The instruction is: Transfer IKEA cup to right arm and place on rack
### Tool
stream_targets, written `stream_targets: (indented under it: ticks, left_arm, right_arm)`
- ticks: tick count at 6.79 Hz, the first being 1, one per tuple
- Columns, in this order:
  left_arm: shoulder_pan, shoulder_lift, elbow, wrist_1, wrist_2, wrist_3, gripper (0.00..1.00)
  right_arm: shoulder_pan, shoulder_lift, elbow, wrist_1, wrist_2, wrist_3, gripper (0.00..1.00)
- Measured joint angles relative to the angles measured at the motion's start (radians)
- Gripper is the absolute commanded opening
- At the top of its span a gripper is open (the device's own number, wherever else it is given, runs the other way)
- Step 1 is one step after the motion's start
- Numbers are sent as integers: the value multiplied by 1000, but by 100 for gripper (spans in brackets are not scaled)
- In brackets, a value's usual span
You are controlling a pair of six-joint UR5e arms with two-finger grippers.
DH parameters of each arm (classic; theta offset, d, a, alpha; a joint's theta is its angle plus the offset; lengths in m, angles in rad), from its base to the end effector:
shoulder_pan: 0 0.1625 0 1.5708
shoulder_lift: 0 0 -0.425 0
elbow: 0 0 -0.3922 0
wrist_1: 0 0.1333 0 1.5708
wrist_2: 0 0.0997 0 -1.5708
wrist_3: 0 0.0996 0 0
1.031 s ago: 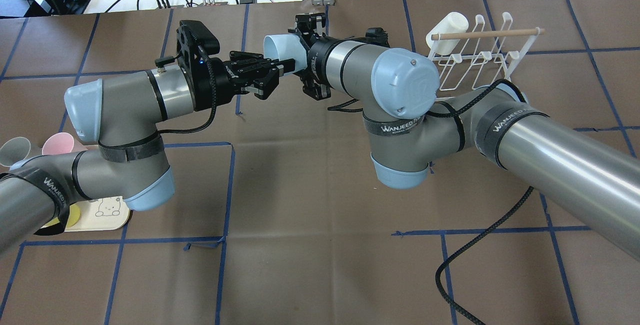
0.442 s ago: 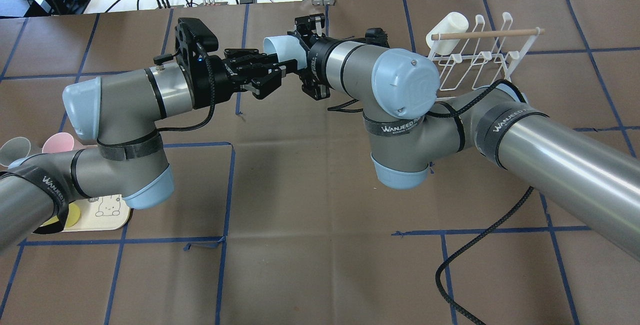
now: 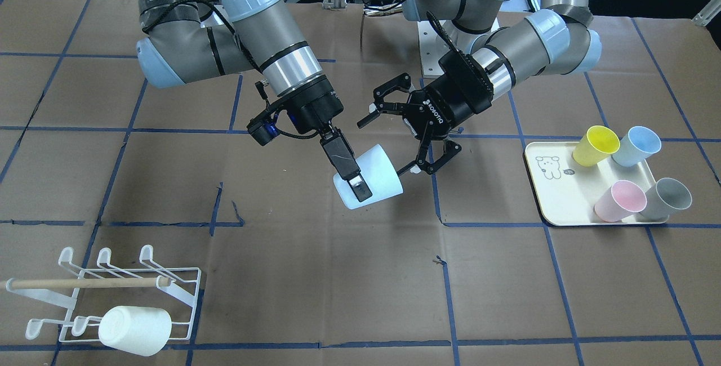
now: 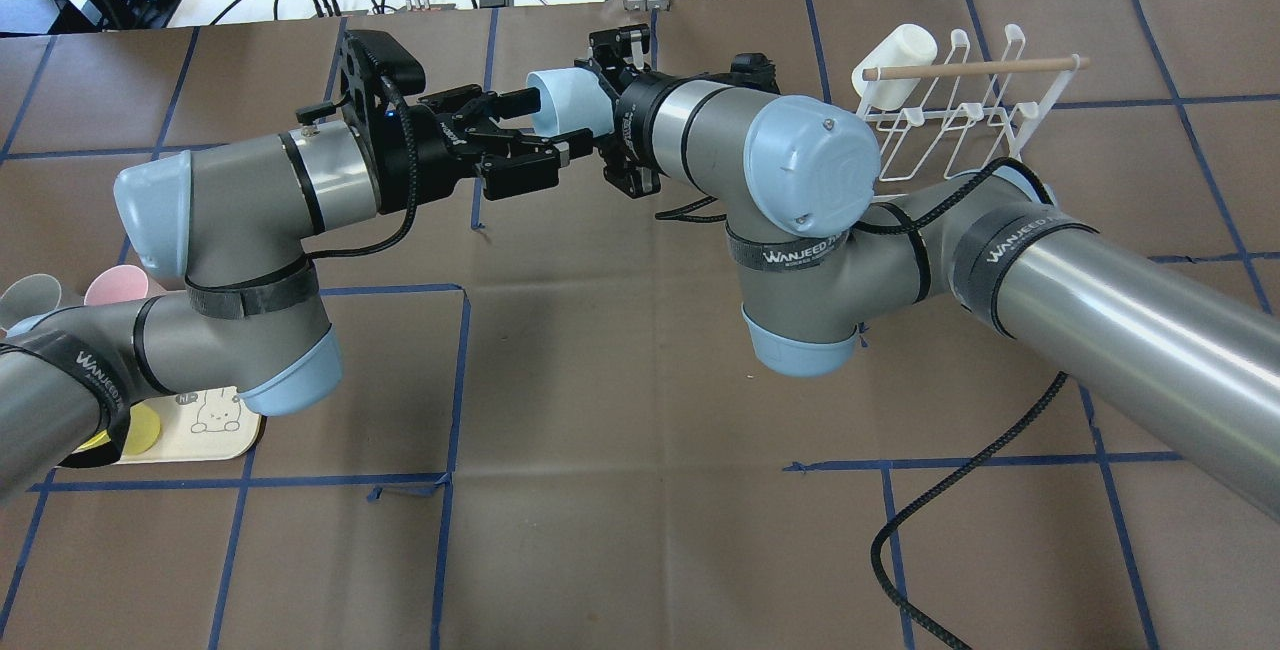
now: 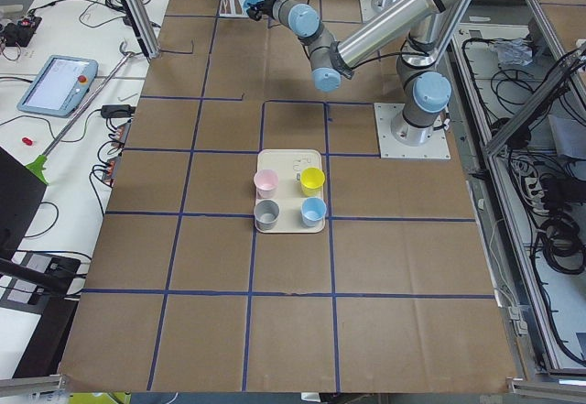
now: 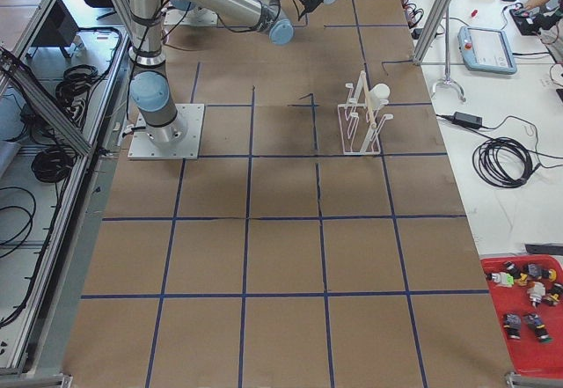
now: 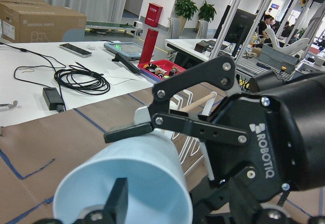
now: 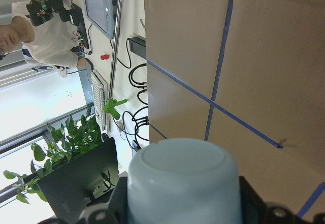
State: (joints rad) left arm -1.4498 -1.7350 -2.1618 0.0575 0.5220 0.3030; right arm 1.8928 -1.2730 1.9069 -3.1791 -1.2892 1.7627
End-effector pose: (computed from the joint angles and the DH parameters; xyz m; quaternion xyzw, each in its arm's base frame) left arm -0.1629 -0.4803 0.3574 -0.2821 -0.7620 0.4533 0.3666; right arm 0.3349 -0.4953 0.3652 0.5278 0.7009 -0.1266 0.4628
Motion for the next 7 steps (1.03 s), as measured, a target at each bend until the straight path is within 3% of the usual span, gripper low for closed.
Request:
stream_targets:
  ticks: [3,4,5,6,7]
  left_arm:
    - [197,6,0,-10,-99,-6,99]
    - [225,0,15,-17,-69,-32,99]
    - [214,-4,45,-40,30,-78,99]
    - [168,-2,93,-119,188,-112,99]
    - [99,0,177,-278,392,-127,99]
  right_arm:
    - [-91,30,-27,-80,2,-108,22]
    - [-132,46,-59,-95,2,-219,21]
    - [-177,55,-95,-99,-1,-368,21]
    - [-231,59,-119,-99,-5,-532,20]
    - [-285,62,-128,-99,-8,-687,20]
